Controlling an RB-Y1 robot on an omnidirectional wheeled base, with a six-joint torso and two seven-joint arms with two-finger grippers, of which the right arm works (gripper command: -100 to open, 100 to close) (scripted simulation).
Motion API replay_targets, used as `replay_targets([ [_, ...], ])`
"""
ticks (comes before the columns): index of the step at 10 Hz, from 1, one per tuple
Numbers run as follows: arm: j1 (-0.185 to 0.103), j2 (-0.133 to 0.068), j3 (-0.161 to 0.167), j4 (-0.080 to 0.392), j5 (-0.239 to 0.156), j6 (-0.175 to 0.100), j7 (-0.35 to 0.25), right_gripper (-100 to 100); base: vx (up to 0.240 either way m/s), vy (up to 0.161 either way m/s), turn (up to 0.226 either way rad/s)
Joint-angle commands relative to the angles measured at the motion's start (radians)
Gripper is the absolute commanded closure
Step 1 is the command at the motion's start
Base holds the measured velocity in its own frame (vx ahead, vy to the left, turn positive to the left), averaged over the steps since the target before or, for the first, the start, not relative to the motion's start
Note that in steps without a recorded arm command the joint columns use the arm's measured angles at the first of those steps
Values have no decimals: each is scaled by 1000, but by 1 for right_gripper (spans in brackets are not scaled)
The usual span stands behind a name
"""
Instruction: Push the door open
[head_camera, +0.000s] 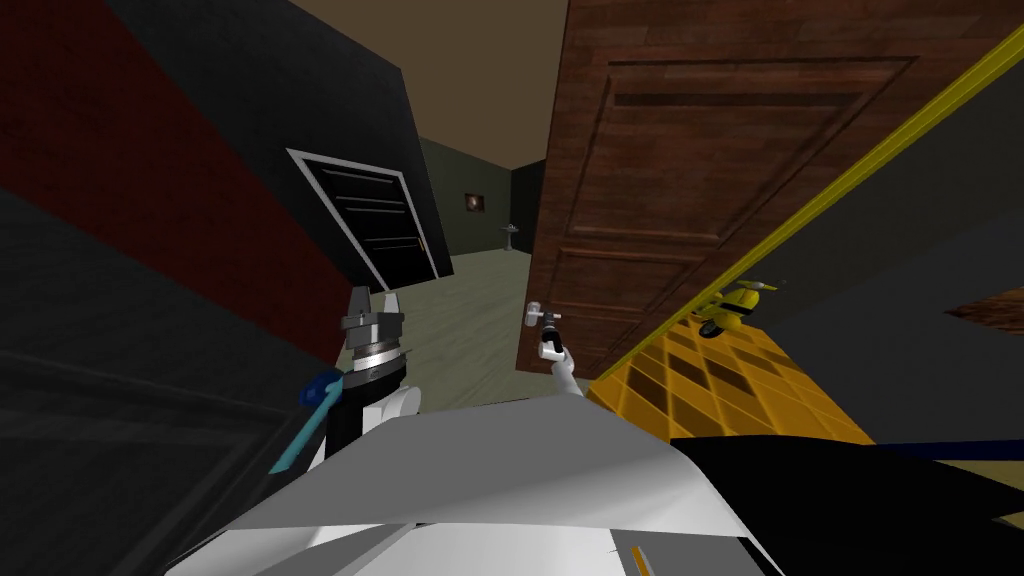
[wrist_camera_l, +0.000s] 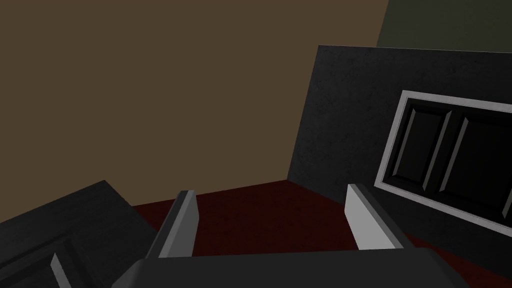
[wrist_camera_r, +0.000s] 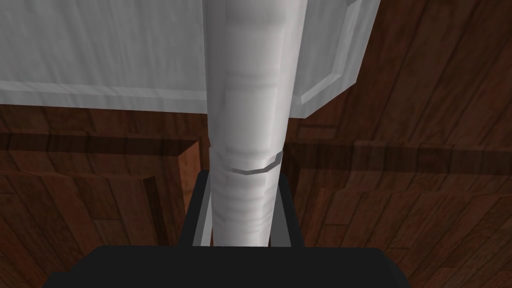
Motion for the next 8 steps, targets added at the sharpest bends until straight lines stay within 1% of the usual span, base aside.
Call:
replay_targets([
  [1,-3,-30,-22,-1,-5,-1,12,100,124,20,-13],
  [3,-6,-47,-46,-1,-11,-2,25,100,188,45,-35],
  [4,-8,-52,-66,-2,-16,-3,37,100,214,88,-39],
  [5,-9,-52,-73,-2,-18,-3,41,100,209,70,-44],
  [6,-11,-50,-87,-2,-22,-4,48,100,192,26,-50],
  [8,-15,-35,-114,-3,-28,-5,63,100,175,7,-33],
])
